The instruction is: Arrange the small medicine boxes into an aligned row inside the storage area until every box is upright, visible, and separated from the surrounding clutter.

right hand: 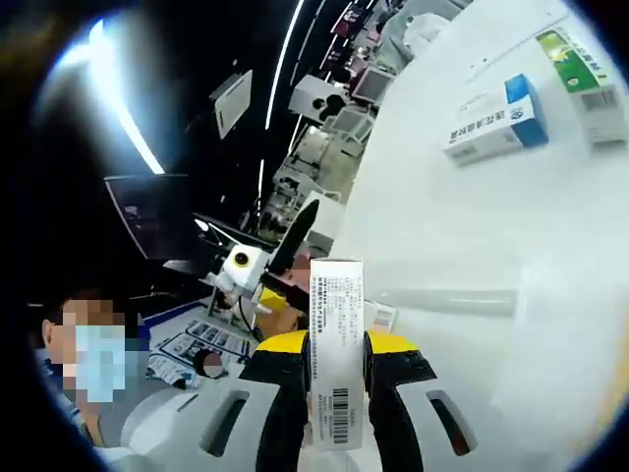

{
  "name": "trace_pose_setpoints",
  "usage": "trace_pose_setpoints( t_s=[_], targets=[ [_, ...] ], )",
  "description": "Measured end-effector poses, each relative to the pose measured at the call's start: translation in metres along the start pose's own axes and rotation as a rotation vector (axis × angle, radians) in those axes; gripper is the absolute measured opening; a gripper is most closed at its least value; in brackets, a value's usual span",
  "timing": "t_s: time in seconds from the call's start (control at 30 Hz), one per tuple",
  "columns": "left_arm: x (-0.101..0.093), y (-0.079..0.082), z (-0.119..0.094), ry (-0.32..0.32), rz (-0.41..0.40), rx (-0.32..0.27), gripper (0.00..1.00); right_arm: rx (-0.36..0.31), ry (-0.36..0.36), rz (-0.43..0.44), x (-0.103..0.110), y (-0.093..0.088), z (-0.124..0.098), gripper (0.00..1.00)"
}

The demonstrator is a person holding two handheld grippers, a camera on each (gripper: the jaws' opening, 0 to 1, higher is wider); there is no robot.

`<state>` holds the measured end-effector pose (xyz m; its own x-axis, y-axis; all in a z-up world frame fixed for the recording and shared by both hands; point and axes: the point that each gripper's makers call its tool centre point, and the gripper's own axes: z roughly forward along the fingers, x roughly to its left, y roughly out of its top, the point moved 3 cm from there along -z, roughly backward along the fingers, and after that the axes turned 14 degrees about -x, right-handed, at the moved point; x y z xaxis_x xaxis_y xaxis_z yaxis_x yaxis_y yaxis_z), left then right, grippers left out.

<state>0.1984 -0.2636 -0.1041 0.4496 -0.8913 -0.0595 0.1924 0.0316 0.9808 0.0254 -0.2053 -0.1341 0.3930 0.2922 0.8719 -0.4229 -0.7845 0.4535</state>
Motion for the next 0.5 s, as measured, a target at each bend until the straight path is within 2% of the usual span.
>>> trace_pose_setpoints(
  t_s=[0.27, 0.5],
  targets=[
    [-0.0043, -0.0039, 0.0027, -0.007, -0.006, 0.009, 0.99, 0.049, -0.079, -0.037, -0.0039, -0.0031, 0.0006, 0.19],
    [-0.0088, 0.001, 0.0043, -0.012, -0.019, -0.017, 0.99, 0.086, -0.133, -0.079, -0.0023, -0.0075, 0.0045, 0.19]
  ],
)
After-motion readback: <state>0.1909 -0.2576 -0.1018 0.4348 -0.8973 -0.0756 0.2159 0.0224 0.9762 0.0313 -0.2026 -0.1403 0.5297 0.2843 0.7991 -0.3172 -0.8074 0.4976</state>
